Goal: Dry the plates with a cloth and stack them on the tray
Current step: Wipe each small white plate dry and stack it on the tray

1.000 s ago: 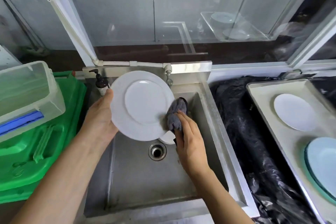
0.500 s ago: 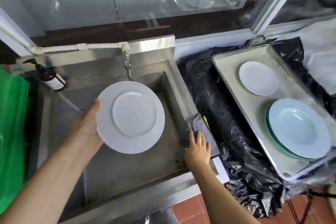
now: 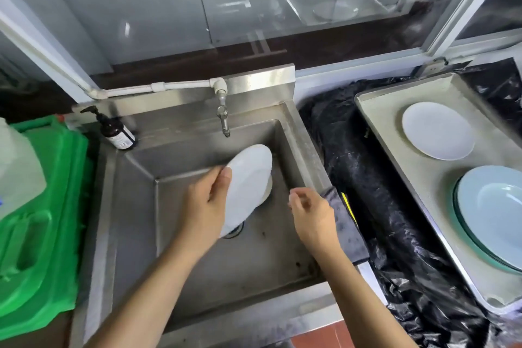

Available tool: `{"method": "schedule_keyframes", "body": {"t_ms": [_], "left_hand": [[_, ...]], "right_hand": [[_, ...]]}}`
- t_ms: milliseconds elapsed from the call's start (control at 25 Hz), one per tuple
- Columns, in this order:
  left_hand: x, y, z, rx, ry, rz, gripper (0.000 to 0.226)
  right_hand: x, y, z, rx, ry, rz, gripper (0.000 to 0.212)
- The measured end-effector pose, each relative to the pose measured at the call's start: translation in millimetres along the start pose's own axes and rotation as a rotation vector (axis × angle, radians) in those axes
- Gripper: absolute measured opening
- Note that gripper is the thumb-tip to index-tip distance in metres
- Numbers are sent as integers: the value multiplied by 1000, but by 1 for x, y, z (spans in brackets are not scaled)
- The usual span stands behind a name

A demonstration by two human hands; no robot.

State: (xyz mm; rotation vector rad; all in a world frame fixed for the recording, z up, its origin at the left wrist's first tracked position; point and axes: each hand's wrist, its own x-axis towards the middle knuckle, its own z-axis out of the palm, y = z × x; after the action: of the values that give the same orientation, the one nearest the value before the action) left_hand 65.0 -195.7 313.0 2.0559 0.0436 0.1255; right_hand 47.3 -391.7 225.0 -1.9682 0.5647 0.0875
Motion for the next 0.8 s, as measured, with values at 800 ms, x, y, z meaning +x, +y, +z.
{"method": "schedule_keyframes", "body": {"t_ms": [800], "left_hand": [[-20, -49, -20, 319, -57, 121, 31]], "right_hand": [[-37, -39, -22, 285, 111, 220, 36]]}}
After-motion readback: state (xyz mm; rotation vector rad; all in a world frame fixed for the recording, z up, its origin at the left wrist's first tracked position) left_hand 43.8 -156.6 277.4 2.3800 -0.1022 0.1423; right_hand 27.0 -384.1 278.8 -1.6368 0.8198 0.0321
